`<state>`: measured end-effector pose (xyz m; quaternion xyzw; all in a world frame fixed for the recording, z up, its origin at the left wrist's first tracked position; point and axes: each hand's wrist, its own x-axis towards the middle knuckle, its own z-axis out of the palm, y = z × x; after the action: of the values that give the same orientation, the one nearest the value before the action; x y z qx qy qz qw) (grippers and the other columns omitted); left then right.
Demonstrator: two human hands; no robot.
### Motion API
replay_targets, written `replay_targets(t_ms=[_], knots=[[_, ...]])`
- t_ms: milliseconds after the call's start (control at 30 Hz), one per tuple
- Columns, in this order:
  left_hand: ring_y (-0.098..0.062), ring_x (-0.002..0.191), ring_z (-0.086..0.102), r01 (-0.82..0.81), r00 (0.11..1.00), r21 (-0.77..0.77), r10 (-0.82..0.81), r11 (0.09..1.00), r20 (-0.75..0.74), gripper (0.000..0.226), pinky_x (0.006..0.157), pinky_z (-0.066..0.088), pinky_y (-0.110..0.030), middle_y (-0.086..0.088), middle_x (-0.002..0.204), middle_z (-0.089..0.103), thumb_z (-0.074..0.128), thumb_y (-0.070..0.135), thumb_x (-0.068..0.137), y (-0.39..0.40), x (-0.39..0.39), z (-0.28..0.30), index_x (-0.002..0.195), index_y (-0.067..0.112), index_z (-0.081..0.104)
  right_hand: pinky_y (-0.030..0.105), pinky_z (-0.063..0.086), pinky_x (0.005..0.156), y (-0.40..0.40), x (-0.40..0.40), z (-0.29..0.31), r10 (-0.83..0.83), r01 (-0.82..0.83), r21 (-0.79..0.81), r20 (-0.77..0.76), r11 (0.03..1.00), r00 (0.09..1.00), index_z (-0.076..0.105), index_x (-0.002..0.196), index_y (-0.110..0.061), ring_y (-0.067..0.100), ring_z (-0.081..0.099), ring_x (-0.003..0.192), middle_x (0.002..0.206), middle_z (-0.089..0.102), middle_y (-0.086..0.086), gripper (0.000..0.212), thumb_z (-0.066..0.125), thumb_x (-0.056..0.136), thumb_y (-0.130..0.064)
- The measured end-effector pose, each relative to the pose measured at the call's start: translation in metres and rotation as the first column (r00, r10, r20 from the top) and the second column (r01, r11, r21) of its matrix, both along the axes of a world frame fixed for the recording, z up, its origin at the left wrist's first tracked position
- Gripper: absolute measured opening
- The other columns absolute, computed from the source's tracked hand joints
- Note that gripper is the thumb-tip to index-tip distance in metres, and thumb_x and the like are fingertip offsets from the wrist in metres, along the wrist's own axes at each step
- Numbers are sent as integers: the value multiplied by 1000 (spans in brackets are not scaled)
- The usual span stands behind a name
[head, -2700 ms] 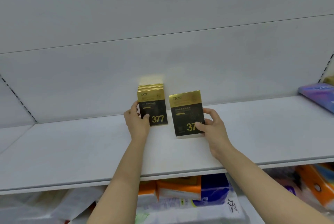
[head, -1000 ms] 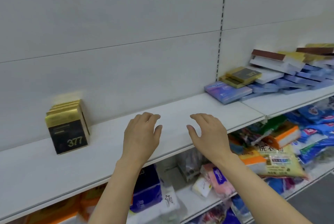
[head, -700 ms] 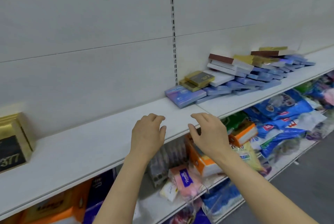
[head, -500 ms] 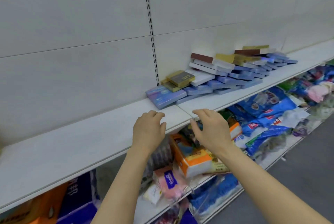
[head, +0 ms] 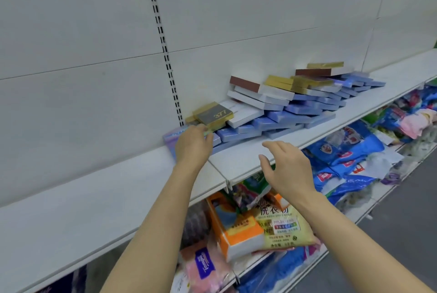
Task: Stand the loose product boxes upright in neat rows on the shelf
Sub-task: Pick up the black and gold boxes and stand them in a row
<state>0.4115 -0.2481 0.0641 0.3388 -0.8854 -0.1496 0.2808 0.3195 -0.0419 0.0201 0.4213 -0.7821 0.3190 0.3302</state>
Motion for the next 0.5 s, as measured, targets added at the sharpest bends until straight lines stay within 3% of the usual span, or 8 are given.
replay_targets(t_ms=[100,167,333,500], knots=[[-32,111,57,-86,996,59,87,995,-18,40,83,46,-38,-11,122,64,50,40,99,-23,-41,13,124,10,59,36,55,66,-9,-21,2,-4,4,11,-18,1000,1000,70,102,-6,28,67,78,89,71,6,28,62,82,-25],[-37,118,52,-149,988,113,143,982,60,54,90,42,-41,-17,127,60,47,50,99,-35,-67,21,127,4,53,36,55,66,-15,-33,4,3,-3,21,-32,1000,999,70,103,-6,28,66,77,89,71,7,30,61,82,-25],[-39,140,29,-311,940,343,233,887,249,115,113,22,-46,-18,150,42,41,85,77,-54,-119,21,152,1,16,34,54,68,-24,-51,6,39,-38,33,-29,999,999,70,103,-7,25,67,80,90,71,5,29,62,82,-25],[-37,137,36,-358,928,336,293,871,230,126,111,28,-46,-18,148,42,62,81,69,-51,-139,28,153,3,9,35,54,68,-22,-76,4,69,-68,76,-6,995,998,70,102,-8,24,65,80,90,70,4,28,60,83,-26]])
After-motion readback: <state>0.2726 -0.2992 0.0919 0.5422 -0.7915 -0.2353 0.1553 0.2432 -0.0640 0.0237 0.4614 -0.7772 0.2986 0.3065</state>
